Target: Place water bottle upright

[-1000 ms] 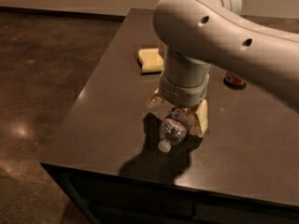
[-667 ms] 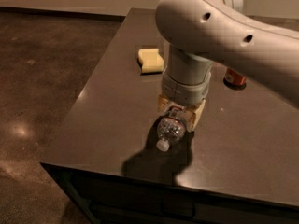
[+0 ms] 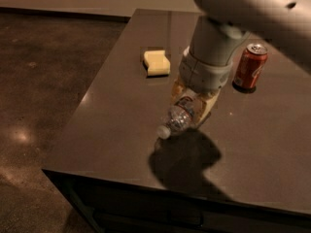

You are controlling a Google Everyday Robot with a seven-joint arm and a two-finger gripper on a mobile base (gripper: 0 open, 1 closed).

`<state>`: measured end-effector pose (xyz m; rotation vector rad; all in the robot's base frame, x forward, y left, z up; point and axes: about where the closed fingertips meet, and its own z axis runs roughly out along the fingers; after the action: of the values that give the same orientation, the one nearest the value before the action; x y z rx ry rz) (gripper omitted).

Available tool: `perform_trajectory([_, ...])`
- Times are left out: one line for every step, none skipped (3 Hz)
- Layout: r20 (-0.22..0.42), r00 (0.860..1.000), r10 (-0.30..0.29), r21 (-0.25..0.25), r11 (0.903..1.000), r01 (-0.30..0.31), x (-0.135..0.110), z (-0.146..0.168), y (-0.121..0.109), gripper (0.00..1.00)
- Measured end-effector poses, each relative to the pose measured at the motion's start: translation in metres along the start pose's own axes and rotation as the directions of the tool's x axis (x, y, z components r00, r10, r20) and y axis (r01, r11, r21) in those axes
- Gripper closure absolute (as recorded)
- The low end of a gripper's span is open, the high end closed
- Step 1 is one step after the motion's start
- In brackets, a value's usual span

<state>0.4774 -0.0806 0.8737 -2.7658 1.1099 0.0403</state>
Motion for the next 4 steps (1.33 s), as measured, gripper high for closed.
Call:
perform_trajectory([0.192, 0.975, 0.115, 0.052, 0.9905, -0.127, -0.009, -0.028, -0.010, 1.00])
perform_trajectory([0.379, 0.895, 0.238, 0.065, 0.9572, -0.282, -0.019, -0.048, -0.019, 1.00])
perform_trajectory([0.542, 0.764, 0.350, 0.046, 0.8950, -0.444, -0.029, -0.068, -0.022, 1.00])
perform_trajectory([0.657, 0.626, 0.420, 0.028, 0.8162, -0.577, -0.041, -0.083, -0.019, 1.00])
